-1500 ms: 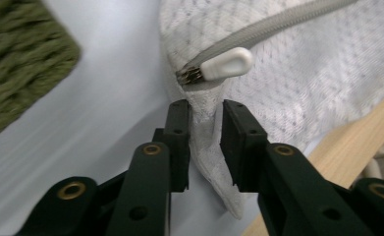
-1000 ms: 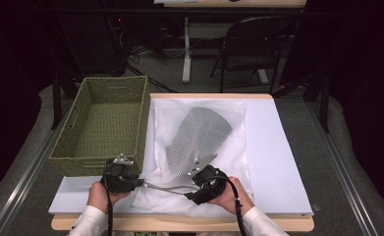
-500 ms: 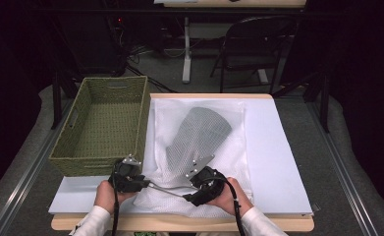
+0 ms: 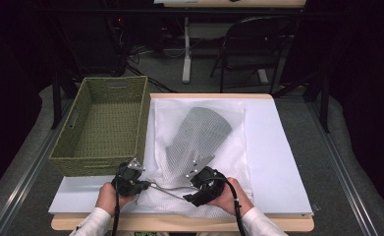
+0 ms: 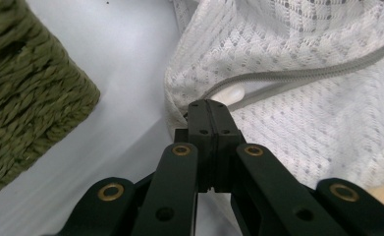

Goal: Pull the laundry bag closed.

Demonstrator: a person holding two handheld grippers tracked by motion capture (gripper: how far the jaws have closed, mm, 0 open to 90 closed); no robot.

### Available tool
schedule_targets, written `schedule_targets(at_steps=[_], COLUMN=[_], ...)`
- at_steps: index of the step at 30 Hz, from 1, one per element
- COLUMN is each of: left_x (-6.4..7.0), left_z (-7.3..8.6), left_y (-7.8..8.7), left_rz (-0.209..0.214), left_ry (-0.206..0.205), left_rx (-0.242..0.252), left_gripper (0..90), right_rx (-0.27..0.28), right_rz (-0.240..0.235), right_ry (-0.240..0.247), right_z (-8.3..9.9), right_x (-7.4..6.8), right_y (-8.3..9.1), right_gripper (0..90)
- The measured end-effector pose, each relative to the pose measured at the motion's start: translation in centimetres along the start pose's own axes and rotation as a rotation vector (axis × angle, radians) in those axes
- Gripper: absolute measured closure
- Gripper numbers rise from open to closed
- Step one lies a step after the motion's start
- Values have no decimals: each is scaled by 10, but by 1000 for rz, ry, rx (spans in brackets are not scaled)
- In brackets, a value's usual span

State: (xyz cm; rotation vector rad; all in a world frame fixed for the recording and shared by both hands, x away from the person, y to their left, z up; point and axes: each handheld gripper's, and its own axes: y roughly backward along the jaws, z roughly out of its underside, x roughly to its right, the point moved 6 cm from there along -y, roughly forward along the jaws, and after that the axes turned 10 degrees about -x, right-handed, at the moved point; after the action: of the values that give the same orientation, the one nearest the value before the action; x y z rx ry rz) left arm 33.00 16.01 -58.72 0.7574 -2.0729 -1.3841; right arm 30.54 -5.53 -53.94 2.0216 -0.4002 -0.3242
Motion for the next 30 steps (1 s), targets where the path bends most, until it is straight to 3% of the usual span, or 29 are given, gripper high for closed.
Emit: schedule_targets(at_steps=[4,8,10,11,13,16,25,30], left_x=[5,10,12,12,11,12,24,24], left_z=[11,22,24,24,25,26,41,48], left_y=[10,9,5,5,5,5,11,14], left_rz=[33,31,8,-23,-59,-48,-12,6], left_ry=[31,27,8,-2,-14,-20,-46,-36], left_rx=[-20,-72,-98,-98,-100,-96,-113,-106], left_gripper=[677,615,641,663,766,883,896,889], right_rx=[-1,-3,-4,-5,-5,-6,-7,-14], right_rz=[-3,-2,-4,-3,-5,-3,-5,-7], right_ry=[-1,-3,3,5,4,4,-2,6], right_z=[1,0,0,-1,-1,0,1,0], right_x=[0,0,-1,-2,-2,-1,-1,-2], right_y=[1,0,0,0,-1,-1,0,-2], right_gripper=[411,411,410,410,411,410,410,410])
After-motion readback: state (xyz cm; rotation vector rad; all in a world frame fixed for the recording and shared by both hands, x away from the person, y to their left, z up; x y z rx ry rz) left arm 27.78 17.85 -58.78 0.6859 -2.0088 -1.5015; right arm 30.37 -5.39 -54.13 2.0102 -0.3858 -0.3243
